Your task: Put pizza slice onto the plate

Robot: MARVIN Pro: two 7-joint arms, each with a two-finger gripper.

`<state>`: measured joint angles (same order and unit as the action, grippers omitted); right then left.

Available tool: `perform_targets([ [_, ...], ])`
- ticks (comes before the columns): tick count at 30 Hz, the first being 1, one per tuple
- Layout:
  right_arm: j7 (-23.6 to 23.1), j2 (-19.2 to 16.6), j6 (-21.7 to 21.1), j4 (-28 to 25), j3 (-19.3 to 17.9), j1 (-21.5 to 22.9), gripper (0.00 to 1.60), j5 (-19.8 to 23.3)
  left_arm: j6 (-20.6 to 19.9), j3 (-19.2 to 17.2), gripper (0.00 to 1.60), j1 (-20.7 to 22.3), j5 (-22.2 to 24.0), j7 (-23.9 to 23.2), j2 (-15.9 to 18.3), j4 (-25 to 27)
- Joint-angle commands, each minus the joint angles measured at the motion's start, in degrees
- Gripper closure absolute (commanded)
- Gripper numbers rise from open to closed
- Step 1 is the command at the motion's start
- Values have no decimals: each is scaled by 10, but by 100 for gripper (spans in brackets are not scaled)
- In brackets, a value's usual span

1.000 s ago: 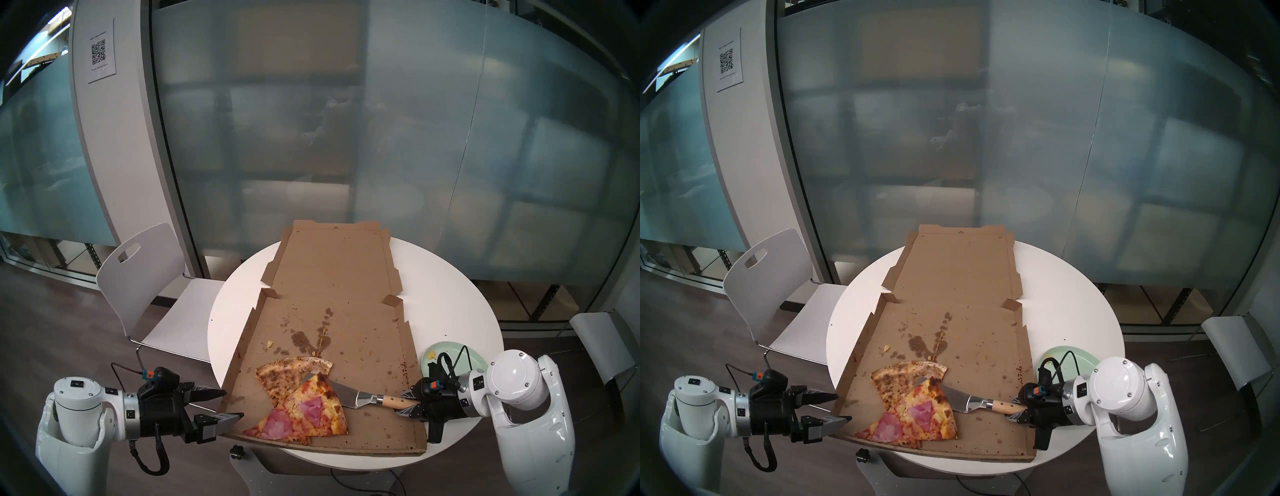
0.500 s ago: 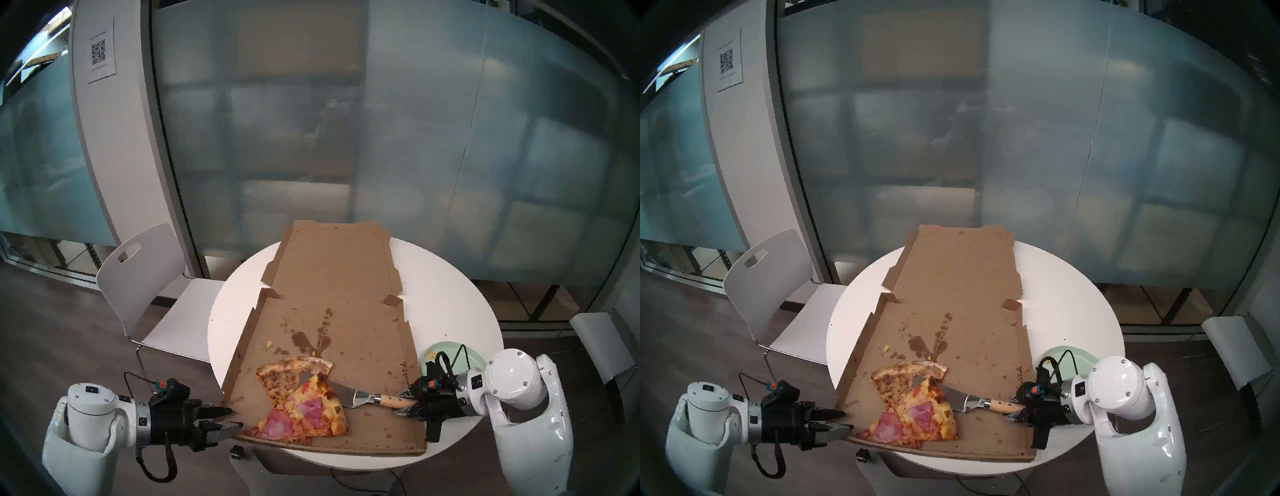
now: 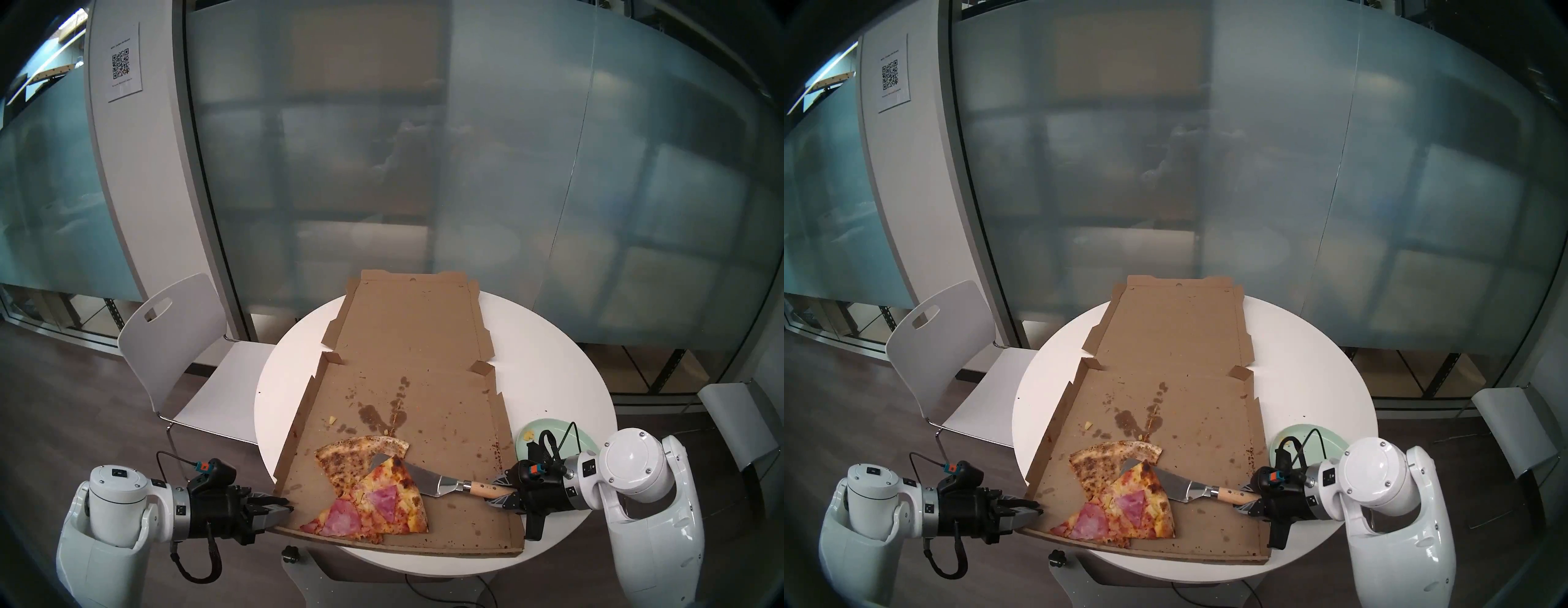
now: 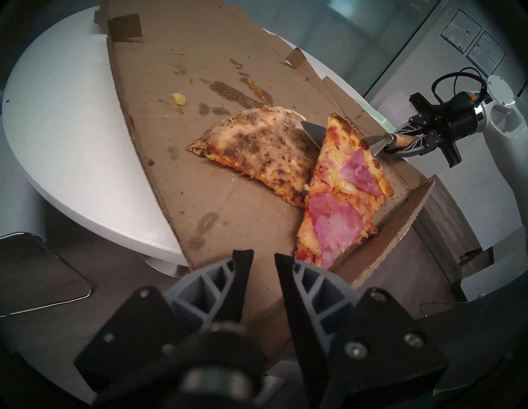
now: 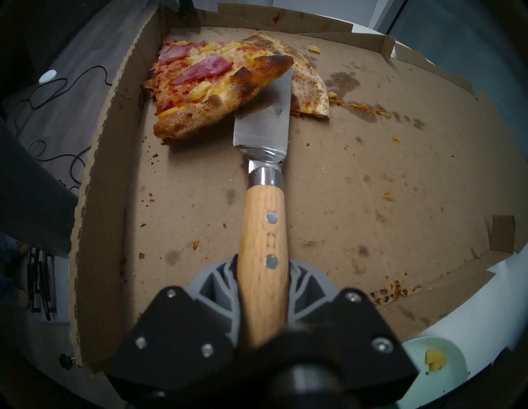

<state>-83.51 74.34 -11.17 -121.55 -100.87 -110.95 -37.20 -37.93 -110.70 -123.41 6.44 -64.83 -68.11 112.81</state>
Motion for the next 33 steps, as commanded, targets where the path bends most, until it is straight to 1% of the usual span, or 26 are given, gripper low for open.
perform_targets([
  [1, -4, 3, -1, -12, -1, -1, 160, 7, -2, -15, 71, -3, -1, 0, 8, 4],
  [2, -4, 3, -1, -11, -2, -1, 160, 7, -2, -19, 73, -4, 0, -2, 9, 6],
  [3, -4, 4, 0, -9, -3, -1, 160, 7, -5, -24, 70, -7, 1, -4, 10, 10],
  [4, -4, 4, 1, -8, -3, -1, 160, 7, -7, -25, 66, -8, 0, -4, 10, 12],
  [5, -4, 5, 2, -7, -3, -1, 160, 8, -7, -26, 50, -8, 0, -5, 10, 13],
  [6, -5, 5, 2, -7, -3, -1, 160, 7, -8, -25, 49, -9, 0, -7, 11, 13],
  [8, -5, 5, 3, -6, -3, -1, 160, 8, -8, -26, 49, -10, 3, -10, 10, 14],
  [9, -6, 6, 3, -6, -3, -1, 160, 7, -11, -31, 47, -10, 14, -15, 0, 21],
  [12, -7, 7, 3, -6, -3, 0, 160, 7, -11, -33, 50, -10, 17, -17, -6, 25],
  [14, -8, 7, 3, -6, -3, -1, 160, 7, -11, -35, 50, -11, 17, -13, -12, 33],
  [19, -9, 8, 3, -8, -3, -2, 160, 5, -12, -40, 44, -10, 23, -13, -15, 36],
  [20, -10, 8, 3, -9, -3, -2, 160, 4, -13, -48, 46, -7, 30, -14, -18, 39],
  [22, -11, 8, 3, -9, -3, -2, 160, 4, -16, -51, 47, -7, 32, -15, -17, 44],
  [23, -11, 9, 3, -10, -4, -2, 160, 3, -19, -58, 41, -7, 37, -17, -18, 52],
  [26, -12, 9, 3, -10, -4, -3, 160, 3, -21, -63, 40, -8, 40, -18, -16, 57],
  [28, -13, 10, 3, -10, -5, -3, 160, 3, -26, -68, 37, -14, 37, -14, -9, 64],
  [31, -13, 10, 4, -9, -5, -4, 160, 3, -27, -68, 37, -18, 34, -13, -5, 63],
  [33, -14, 11, 5, -9, -5, -4, 160, 4, -25, -66, 34, -21, 32, -10, -5, 58],
])
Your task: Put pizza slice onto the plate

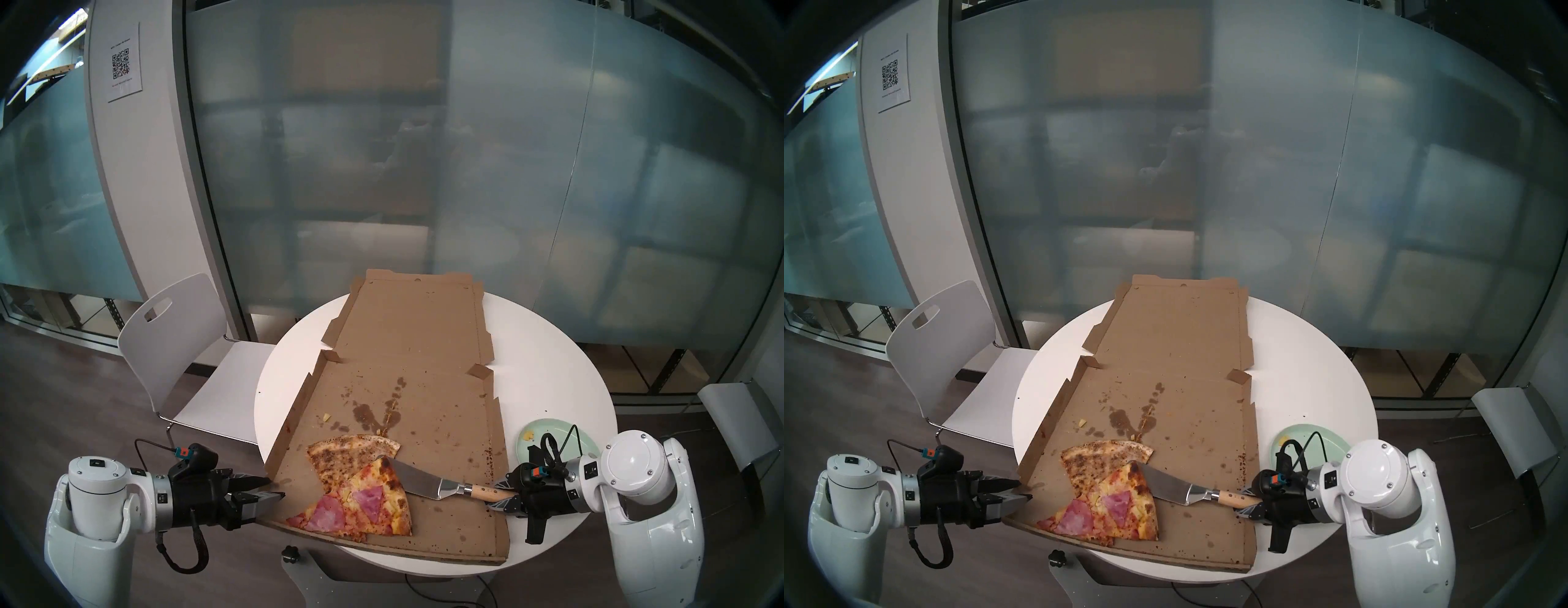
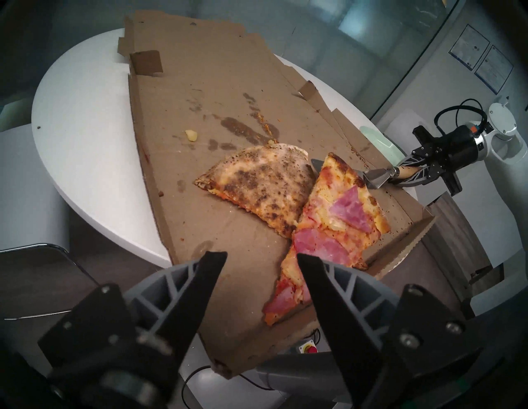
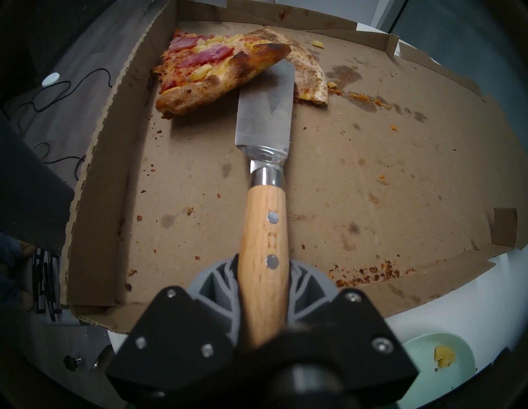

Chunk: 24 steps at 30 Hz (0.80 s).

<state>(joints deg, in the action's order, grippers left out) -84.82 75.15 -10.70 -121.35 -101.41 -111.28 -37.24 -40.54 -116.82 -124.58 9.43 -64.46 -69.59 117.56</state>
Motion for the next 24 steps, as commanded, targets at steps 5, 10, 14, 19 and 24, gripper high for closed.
perform_targets([
  [5, 0, 4, 1, -10, 0, -2, 160, 4, 12, 10, 35, -9, 0, -4, 7, -16],
  [10, 0, 5, 3, -8, -2, -3, 160, 4, 21, 16, 44, -6, -6, 8, 3, -24],
  [14, 0, 6, 4, -8, -4, -5, 160, 5, 27, 22, 44, 0, -14, 17, 3, -31],
  [19, -1, 7, 5, -8, -8, -6, 160, 7, 30, 21, 50, 4, -18, 23, 6, -36],
  [24, -2, 8, 5, -8, -10, -6, 160, 6, 34, 23, 50, 2, -25, 25, 9, -46],
])
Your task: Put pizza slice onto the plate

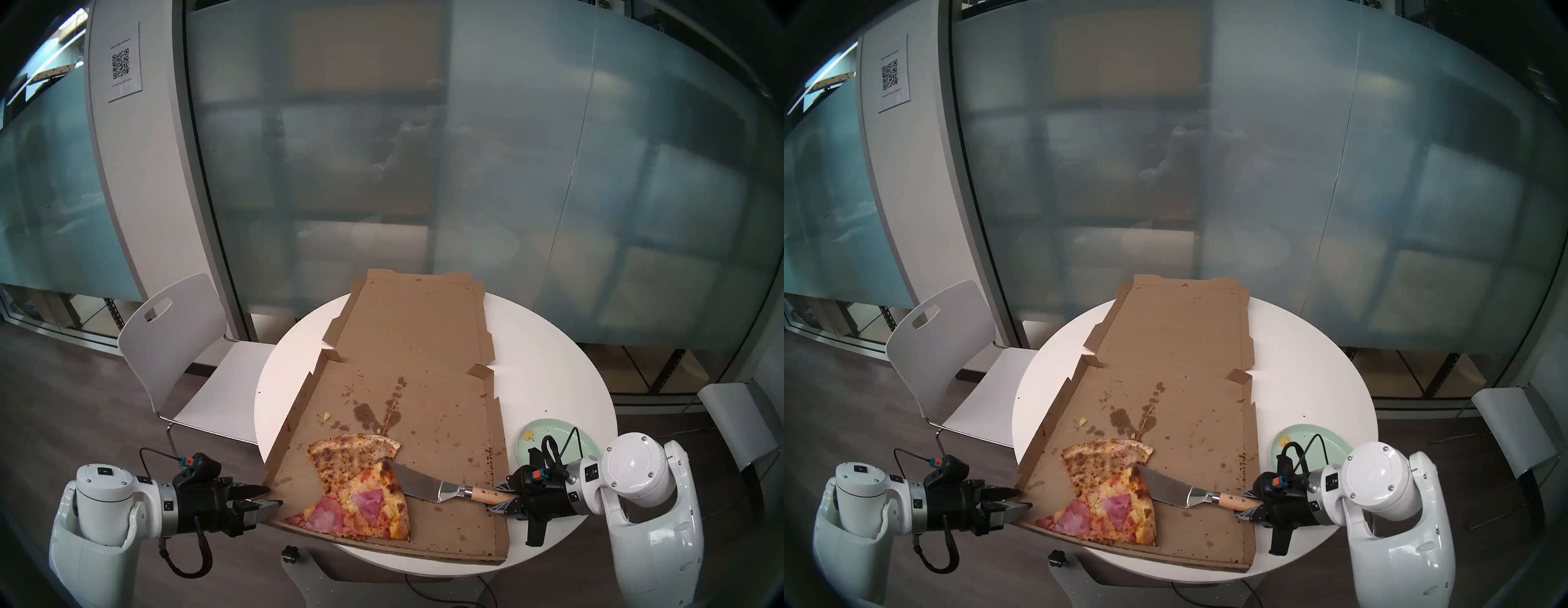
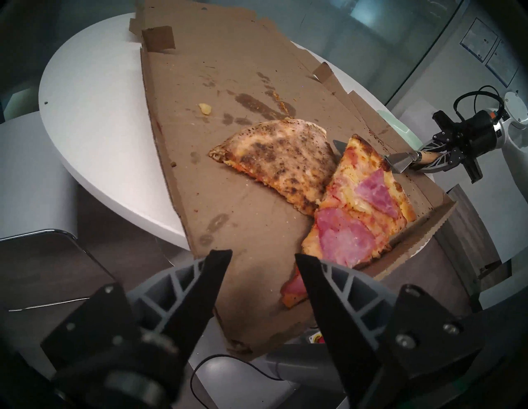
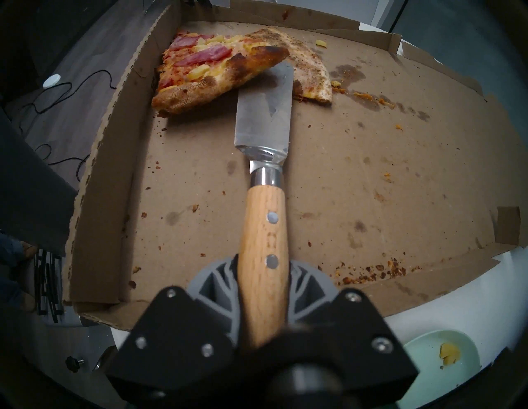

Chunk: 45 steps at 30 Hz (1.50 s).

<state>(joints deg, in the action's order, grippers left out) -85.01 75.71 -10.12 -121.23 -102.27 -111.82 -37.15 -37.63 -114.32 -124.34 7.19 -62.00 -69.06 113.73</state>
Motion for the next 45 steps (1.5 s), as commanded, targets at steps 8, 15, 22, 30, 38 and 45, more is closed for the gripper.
perform_targets([
  [8, 0, 3, 0, -7, -2, 1, 160, 12, 5, -1, 65, -4, -3, -4, 3, -3],
  [15, 0, -2, 5, -6, 11, -1, 160, 15, 6, 6, 69, -5, -5, -5, 2, -4],
  [22, 0, -9, 5, -13, 28, -2, 160, 8, 4, 7, 63, -8, -4, -5, -5, 2],
  [30, 0, -61, -6, -24, 63, 3, 160, 5, 3, 5, 63, -10, -4, -3, -7, 4],
  [38, 0, -115, -28, -36, 97, 12, 160, 24, 2, 7, 60, -5, -6, -2, -8, 1],
  [45, 0, -155, -57, -44, 135, 25, 160, 49, 4, 7, 60, -2, -6, -1, -9, -4],
])
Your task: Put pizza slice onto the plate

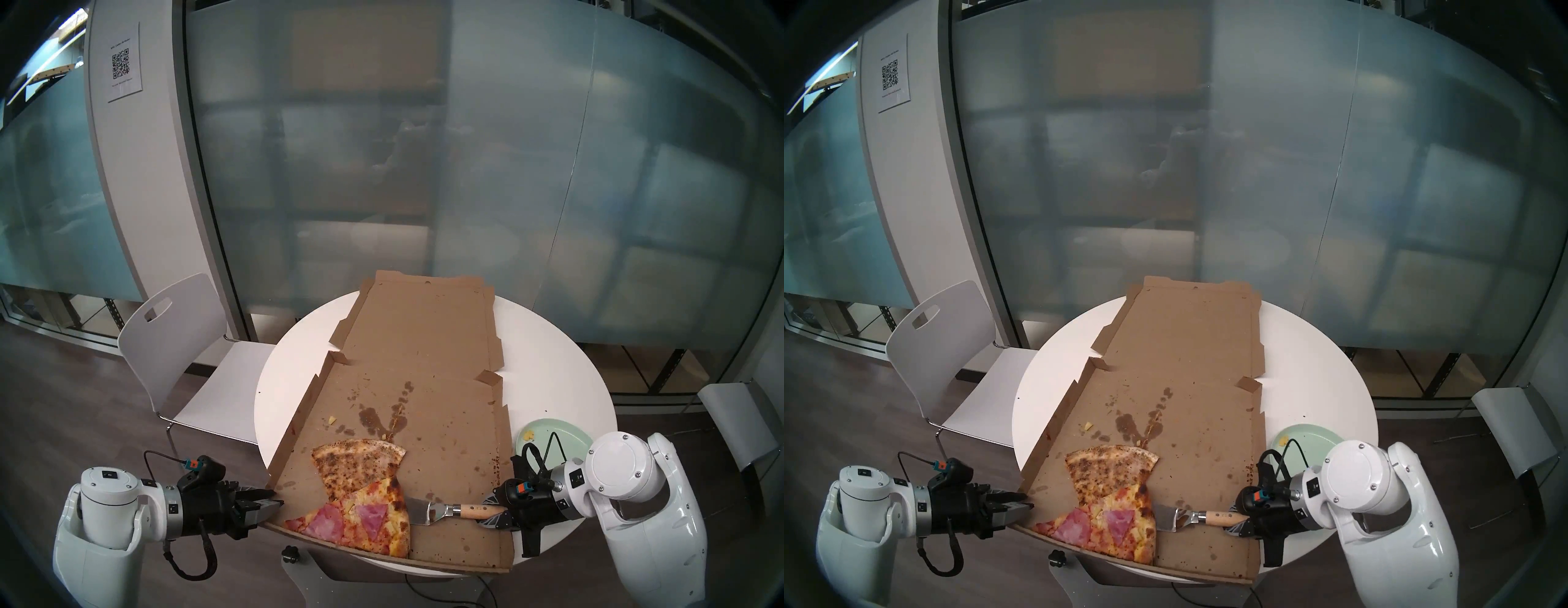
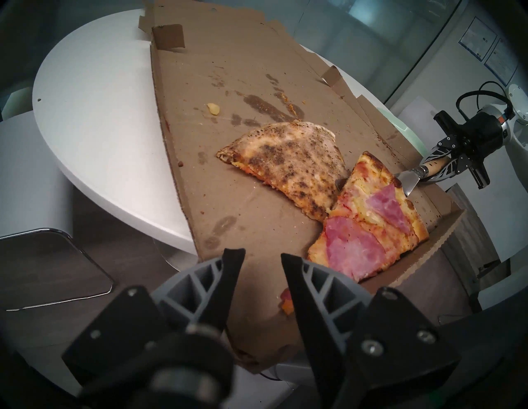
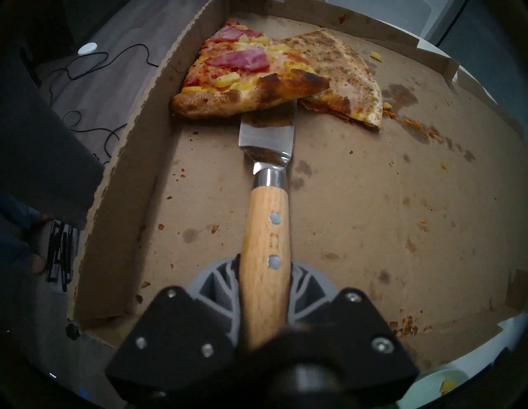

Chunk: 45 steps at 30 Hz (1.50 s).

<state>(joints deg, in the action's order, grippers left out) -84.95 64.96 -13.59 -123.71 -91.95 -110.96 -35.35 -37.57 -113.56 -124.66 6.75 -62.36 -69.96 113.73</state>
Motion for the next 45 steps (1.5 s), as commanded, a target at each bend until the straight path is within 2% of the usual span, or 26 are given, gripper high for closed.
perform_targets([
  [1, 0, -49, -30, -18, 36, 19, 160, 37, 3, -1, 59, 2, -2, 3, 0, -3],
  [4, 0, -55, -37, -18, 43, 24, 160, 40, 2, -1, 58, 3, -2, 2, 0, -2],
  [9, 0, -72, -83, -10, 57, 40, 160, 77, -1, 0, 58, 6, -2, 3, 0, -1],
  [14, 0, -76, -105, -1, 59, 48, 160, 98, -1, 0, 59, 8, -3, 3, 1, -3],
  [16, 0, -77, -135, 2, 57, 50, 160, 128, -1, 0, 59, 9, -3, 3, 1, -3],
  [22, 1, -91, -162, 6, 62, 54, 160, 162, -2, 2, 58, 13, -4, 3, 2, -6],
  [29, 31, -121, -160, 5, 71, 58, 160, 195, -2, 2, 53, 17, -6, 3, 3, -9],
  [33, 41, -131, -148, -3, 74, 54, 160, 197, -3, -2, 52, 20, -6, 3, 5, -7],
  [45, 59, -138, -144, -16, 55, 47, 160, 223, -8, -28, 47, 36, 0, 5, 8, 11],
])
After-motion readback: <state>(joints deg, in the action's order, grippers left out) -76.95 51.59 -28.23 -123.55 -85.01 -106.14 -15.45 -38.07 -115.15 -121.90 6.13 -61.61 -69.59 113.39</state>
